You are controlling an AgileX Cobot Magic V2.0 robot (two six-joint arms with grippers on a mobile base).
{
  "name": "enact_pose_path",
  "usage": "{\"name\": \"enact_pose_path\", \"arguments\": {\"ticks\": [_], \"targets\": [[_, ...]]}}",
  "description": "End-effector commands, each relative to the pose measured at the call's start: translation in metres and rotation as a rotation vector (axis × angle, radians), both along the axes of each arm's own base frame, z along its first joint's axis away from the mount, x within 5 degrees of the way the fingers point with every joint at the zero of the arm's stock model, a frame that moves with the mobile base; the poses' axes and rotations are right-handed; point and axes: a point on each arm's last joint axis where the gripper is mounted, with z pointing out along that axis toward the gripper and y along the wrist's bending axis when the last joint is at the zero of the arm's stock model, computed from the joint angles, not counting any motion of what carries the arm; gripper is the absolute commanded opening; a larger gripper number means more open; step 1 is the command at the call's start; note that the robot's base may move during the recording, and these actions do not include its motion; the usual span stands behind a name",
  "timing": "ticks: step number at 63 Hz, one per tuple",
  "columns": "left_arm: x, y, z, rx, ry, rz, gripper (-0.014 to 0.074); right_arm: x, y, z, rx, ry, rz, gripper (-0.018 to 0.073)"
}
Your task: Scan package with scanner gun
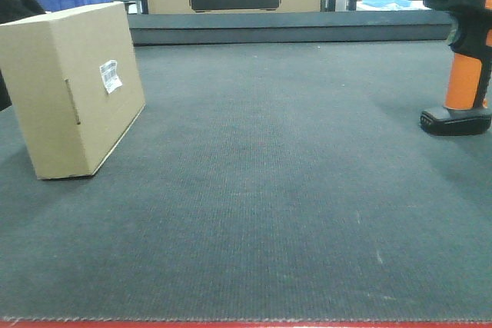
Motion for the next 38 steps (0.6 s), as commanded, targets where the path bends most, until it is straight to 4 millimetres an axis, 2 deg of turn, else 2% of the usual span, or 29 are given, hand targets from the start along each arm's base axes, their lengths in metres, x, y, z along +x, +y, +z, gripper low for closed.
{"name": "enact_pose_path", "arguments": {"ticks": [1, 38], "targets": [[-0.0005, -0.0001, 0.0026, 0.003, -0.026, -0.001, -0.0111, -0.0003, -0.0001, 0.0018, -0.012, -0.018, -0.001, -0.0162], [-0.0006, -0.0002, 0.0041, 0.005, -0.041, -0.002, -0.0111, -0.0003, -0.0001, 0.0018, -0.012, -0.018, -0.001, -0.0162]]}}
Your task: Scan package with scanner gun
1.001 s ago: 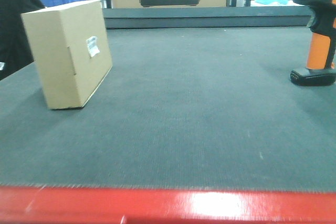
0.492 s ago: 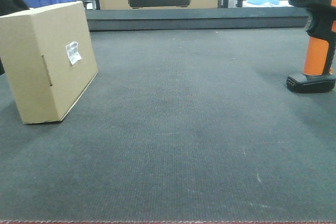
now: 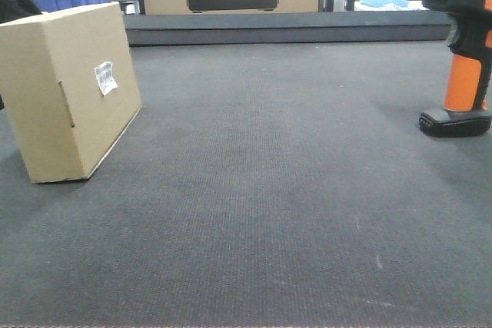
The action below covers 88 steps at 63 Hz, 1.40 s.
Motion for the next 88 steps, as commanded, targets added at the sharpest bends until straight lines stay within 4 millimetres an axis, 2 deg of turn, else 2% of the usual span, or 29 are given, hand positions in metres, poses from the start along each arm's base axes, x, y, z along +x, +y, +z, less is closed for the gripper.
{"name": "enact_pose_path", "arguments": {"ticks": [1, 8, 14, 24, 32, 42, 49, 61, 67, 79, 88], "targets": [[-0.001, 0.000, 0.004, 0.005, -0.039, -0.001, -0.0111, 0.000, 0.000, 0.002, -0.012, -0.018, -0.001, -0.0162], [-0.001, -0.001, 0.010, 0.019, -0.102, -0.006, -0.0111, 0.000, 0.000, 0.002, -0.012, -0.018, -0.001, -0.0162], [-0.002, 0.000, 0.013, -0.025, -0.078, -0.007, -0.0111, 0.000, 0.000, 0.002, -0.012, -0.018, -0.001, -0.0162], [-0.013, 0.000, 0.063, -0.037, 0.014, 0.004, -0.0111, 0.000, 0.000, 0.002, -0.012, -0.018, -0.001, -0.0162], [-0.008, 0.000, 0.099, -0.059, 0.137, 0.003, -0.0111, 0.000, 0.000, 0.002, -0.012, -0.018, -0.001, -0.0162], [0.021, -0.001, 0.139, -0.080, 0.298, 0.000, -0.0111, 0.000, 0.000, 0.002, -0.012, -0.018, -0.001, -0.0162], [0.044, -0.002, 0.156, -0.113, 0.337, -0.014, -0.0111, 0.000, 0.000, 0.002, -0.012, -0.018, -0.001, -0.0162], [0.074, -0.002, 0.160, -0.116, 0.366, -0.011, -0.0111, 0.000, 0.000, 0.002, -0.012, -0.018, -0.001, -0.0162], [0.091, -0.003, 0.168, -0.125, 0.455, -0.013, -0.0111, 0.000, 0.000, 0.002, -0.012, -0.018, -0.001, -0.0162], [0.145, -0.005, 0.181, -0.215, 0.668, -0.003, -0.0111, 0.000, 0.000, 0.002, -0.012, -0.018, -0.001, -0.0162], [0.181, -0.012, 0.188, -0.255, 0.725, -0.002, -0.0111, 0.000, 0.000, 0.002, -0.012, -0.018, -0.001, -0.0162]]}}
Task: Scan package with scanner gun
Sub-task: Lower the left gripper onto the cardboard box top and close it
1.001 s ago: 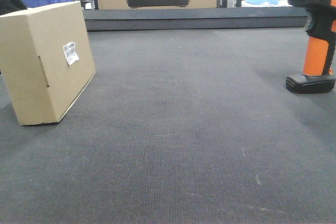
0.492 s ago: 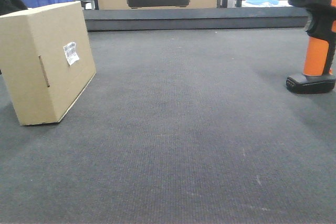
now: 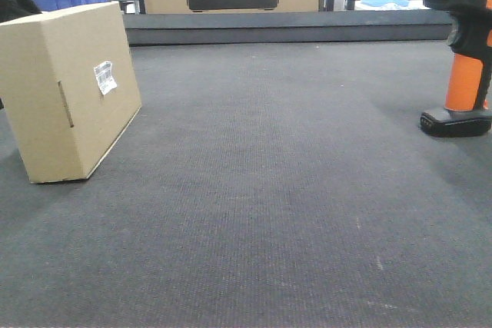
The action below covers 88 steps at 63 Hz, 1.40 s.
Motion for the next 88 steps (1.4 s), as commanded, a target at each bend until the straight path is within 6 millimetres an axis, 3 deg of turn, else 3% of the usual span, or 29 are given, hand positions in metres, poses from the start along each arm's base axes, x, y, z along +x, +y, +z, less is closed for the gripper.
{"name": "enact_pose_path", "arguments": {"ticks": [1, 22, 36, 39, 44, 55, 57, 68, 88], "targets": [[0.017, -0.008, 0.006, -0.021, 0.021, -0.013, -0.0111, 0.000, 0.000, 0.002, -0.012, -0.018, -0.001, -0.0162], [0.072, -0.058, -0.005, 0.045, 0.131, -0.076, -0.0111, 0.000, 0.000, 0.002, -0.012, -0.018, -0.001, -0.0162], [0.092, -0.065, -0.019, 0.051, 0.166, -0.083, -0.0100, 0.000, 0.000, 0.002, -0.012, -0.018, -0.001, -0.0162], [0.094, -0.066, -0.022, 0.053, 0.177, -0.083, -0.0057, 0.000, 0.000, 0.002, -0.012, -0.018, -0.001, -0.0162], [0.097, -0.067, -0.027, 0.042, 0.196, -0.084, 0.0092, 0.000, 0.000, 0.002, -0.012, -0.018, -0.001, -0.0162], [0.101, -0.068, -0.036, 0.037, 0.237, -0.069, 0.0576, 0.000, 0.000, 0.002, -0.012, -0.018, -0.001, -0.0162], [0.102, -0.069, -0.038, 0.028, 0.243, -0.059, 0.0628, 0.000, 0.000, 0.002, -0.012, -0.018, -0.001, -0.0162], [0.110, -0.070, -0.054, 0.028, 0.294, -0.036, 0.0506, 0.000, 0.000, 0.002, -0.012, -0.018, -0.001, -0.0162], [0.127, -0.076, -0.094, 0.049, 0.444, -0.031, 0.0498, 0.000, 0.000, 0.002, -0.012, -0.018, -0.001, -0.0162]]}}
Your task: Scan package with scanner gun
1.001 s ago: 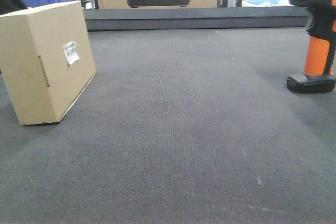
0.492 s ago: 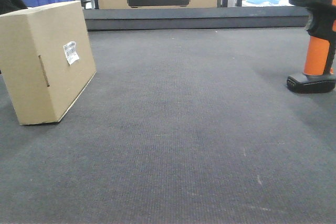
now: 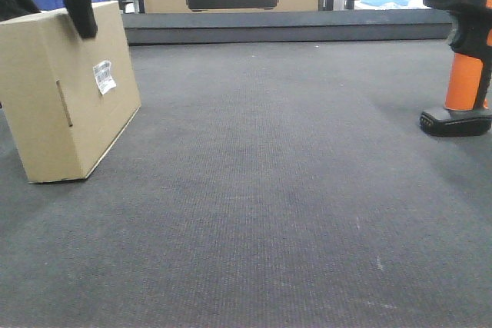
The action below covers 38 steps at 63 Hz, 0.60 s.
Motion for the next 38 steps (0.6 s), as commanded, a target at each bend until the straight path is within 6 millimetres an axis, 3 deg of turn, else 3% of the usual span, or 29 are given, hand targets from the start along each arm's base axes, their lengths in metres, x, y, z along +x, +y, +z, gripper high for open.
{"name": "enact_pose_path", "arguments": {"ticks": [1, 12, 16, 19, 29, 38], "targets": [[0.002, -0.003, -0.008, 0.003, 0.038, 0.001, 0.0498, 0.000, 0.000, 0.002, -0.012, -0.018, -0.001, -0.0162], [0.004, -0.004, -0.012, 0.007, 0.051, 0.002, 0.0492, 0.000, 0.000, 0.002, -0.012, -0.018, -0.001, -0.0162], [0.004, -0.004, -0.010, 0.006, 0.047, 0.002, 0.0447, 0.000, 0.000, 0.002, -0.012, -0.018, -0.001, -0.0162], [0.004, -0.004, -0.010, 0.004, 0.041, 0.001, 0.0375, 0.000, 0.000, 0.002, -0.012, -0.018, -0.001, -0.0162], [0.004, -0.004, -0.008, 0.001, 0.030, 0.001, -0.0094, 0.000, 0.000, 0.002, -0.012, -0.018, -0.001, -0.0162], [0.002, -0.005, 0.007, -0.023, -0.002, 0.004, -0.0111, 0.000, 0.000, 0.002, -0.012, -0.018, -0.001, -0.0162]]}}
